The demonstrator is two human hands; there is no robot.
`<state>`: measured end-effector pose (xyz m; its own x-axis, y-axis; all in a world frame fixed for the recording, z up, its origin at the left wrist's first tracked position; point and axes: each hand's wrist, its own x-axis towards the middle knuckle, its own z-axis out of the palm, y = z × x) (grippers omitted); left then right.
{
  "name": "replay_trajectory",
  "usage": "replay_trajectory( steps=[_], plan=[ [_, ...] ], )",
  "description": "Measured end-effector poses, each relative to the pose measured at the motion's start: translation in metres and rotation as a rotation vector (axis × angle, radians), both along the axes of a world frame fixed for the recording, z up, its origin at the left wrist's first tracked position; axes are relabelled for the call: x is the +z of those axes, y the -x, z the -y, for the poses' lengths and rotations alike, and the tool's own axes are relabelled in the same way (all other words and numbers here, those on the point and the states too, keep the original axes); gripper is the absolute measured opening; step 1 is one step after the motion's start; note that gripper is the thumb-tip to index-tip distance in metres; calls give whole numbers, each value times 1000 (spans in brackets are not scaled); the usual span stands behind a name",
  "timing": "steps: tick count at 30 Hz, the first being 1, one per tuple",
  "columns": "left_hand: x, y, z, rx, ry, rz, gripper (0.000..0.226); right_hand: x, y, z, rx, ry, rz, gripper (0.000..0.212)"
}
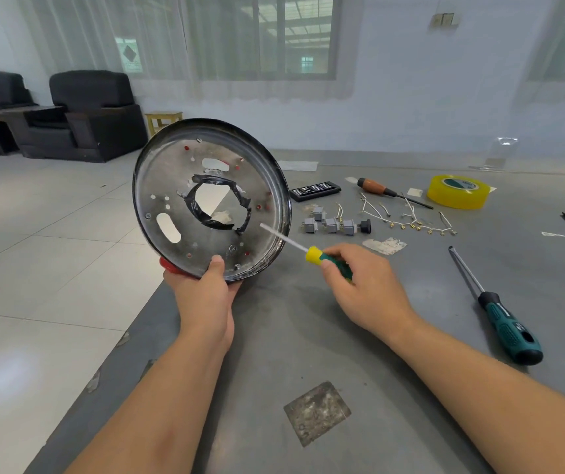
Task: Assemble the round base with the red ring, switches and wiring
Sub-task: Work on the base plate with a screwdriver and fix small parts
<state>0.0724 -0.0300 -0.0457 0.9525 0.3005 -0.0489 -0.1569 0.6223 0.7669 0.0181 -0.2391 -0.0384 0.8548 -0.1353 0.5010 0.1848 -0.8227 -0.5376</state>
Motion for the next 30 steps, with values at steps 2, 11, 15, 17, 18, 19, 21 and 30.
replay_trajectory(
  steps=[2, 11, 15, 17, 18, 19, 21, 30],
  plan=[
    [0, 1, -1, 6, 10, 4, 61, -1, 6, -7, 26, 66, -1, 14],
    [0, 0, -2, 23, 44, -2, 58, -5, 17, -20, 38, 114, -23, 18],
    [0, 0, -2, 50, 59, -8, 57, -8, 15, -18, -28, 124, -37, 19],
    [0, -1, -2, 67, 55, -9, 53, -9, 15, -17, -43, 125, -46, 21],
    [0, -1, -2, 73, 53, -11, 52, -9, 14, -17, -45, 126, -50, 21],
    [0, -1, -2, 77, 54, -12, 50, -10, 14, -16, -44, 124, -53, 21],
    [0, -1, -2, 77, 58, -6, 48, -10, 13, -17, -38, 121, -54, 21],
    [-2, -2, -1, 67, 22, -5, 51, -10, 11, -17, -20, 143, -52, 24]
  ],
)
